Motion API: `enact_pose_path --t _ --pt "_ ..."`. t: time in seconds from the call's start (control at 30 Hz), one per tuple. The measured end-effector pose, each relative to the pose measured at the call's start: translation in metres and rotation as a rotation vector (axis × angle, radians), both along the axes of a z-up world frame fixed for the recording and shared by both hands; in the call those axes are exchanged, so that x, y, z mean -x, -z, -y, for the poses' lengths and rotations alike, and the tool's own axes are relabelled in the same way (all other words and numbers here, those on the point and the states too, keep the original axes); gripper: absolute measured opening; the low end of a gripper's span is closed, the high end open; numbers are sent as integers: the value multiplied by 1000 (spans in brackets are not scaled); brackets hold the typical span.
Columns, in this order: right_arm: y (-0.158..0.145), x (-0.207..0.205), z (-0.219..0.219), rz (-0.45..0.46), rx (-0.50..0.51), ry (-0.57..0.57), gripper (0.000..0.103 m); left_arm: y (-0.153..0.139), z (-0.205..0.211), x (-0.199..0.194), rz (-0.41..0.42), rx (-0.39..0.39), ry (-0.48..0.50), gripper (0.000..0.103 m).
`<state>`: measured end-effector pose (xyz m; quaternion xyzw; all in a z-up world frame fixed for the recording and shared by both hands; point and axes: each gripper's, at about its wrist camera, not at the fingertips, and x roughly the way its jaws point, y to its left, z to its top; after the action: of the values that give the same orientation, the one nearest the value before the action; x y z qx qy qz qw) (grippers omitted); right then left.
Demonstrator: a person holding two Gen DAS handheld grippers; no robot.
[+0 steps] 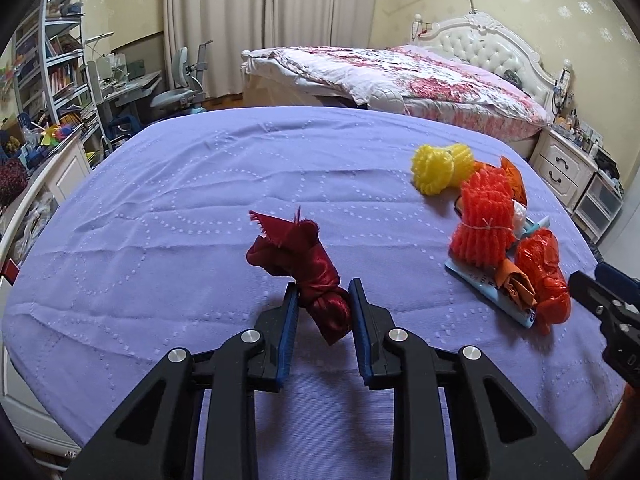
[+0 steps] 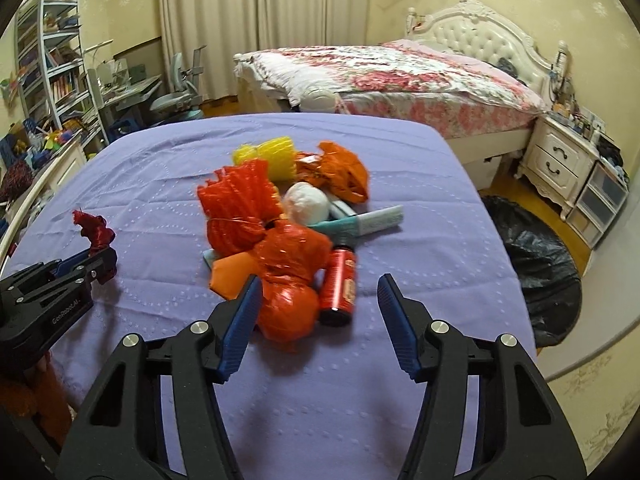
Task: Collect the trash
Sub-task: 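Grasp the red plastic bag with the right tool while the left tool holds the cloth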
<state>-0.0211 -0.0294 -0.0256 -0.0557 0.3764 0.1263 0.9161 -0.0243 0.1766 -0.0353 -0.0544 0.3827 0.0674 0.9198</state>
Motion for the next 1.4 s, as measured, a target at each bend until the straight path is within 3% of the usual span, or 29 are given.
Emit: enact_pose_path --t 0.17,0.33,0.4,0.9,1.4 --pt "8 -7 -13 -27 14 -15 57 1 -6 1 14 -1 -9 26" --pt "17 -13 -17 -54 24 -9 48 4 -6 0 19 2 -12 26" --pt "16 -11 -18 -54 22 -25 34 4 -5 0 24 -5 -15 26" --pt "-20 -1 16 40 -46 19 33 -24 28 0 109 1 68 26" --pt "-30 -34 123 102 -43 250 33 -45 141 -41 156 -10 307 26"
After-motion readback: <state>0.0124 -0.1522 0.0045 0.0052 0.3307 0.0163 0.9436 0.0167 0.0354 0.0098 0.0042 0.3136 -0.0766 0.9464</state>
